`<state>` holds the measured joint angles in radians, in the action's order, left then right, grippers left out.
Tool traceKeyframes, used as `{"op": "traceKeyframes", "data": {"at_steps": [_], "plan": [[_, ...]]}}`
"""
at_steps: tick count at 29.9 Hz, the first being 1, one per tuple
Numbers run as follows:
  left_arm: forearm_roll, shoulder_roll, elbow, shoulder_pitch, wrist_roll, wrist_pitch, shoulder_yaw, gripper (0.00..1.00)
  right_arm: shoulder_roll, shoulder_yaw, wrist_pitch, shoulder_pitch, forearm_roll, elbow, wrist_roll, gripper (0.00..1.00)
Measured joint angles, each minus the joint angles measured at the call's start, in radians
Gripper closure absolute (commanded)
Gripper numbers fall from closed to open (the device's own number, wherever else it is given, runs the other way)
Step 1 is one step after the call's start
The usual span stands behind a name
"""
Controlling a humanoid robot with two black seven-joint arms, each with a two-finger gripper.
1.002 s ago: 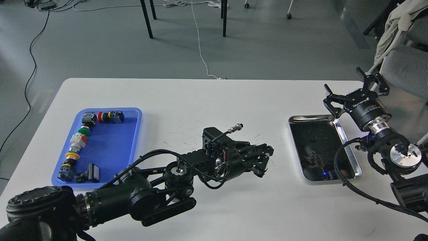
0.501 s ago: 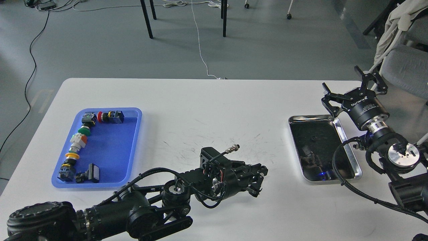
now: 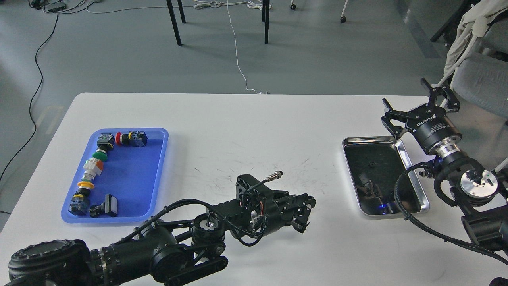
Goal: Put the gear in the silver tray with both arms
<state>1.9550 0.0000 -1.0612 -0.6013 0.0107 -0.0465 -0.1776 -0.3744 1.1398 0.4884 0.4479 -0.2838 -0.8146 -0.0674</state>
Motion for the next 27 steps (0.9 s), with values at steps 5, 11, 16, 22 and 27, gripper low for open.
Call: {"op": "traceKeyframes", "data": {"at_steps": [5,11,16,22,27], "plan": [[-0.006,0.000,0.014,0.000,0.001,-0.018,0.000,0.63,0.000,0.000,0.000,0.000,0.000,0.000,0.000,0.02],[-0.018,0.000,0.016,0.000,0.000,-0.033,-0.002,0.53,0.000,0.000,0.000,0.004,0.000,-0.003,0.000,0.02],[-0.021,0.000,0.016,0.000,-0.003,-0.052,-0.011,0.35,-0.006,0.000,0.000,0.005,0.000,-0.033,0.000,0.02],[-0.083,0.000,0.012,-0.016,-0.008,-0.070,-0.134,0.03,-0.017,-0.014,0.000,0.034,0.012,-0.088,-0.005,0.02],[-0.382,0.000,0.002,-0.064,-0.049,-0.072,-0.317,0.02,-0.057,-0.096,-0.029,0.109,0.085,-0.146,-0.009,0.02]]}}
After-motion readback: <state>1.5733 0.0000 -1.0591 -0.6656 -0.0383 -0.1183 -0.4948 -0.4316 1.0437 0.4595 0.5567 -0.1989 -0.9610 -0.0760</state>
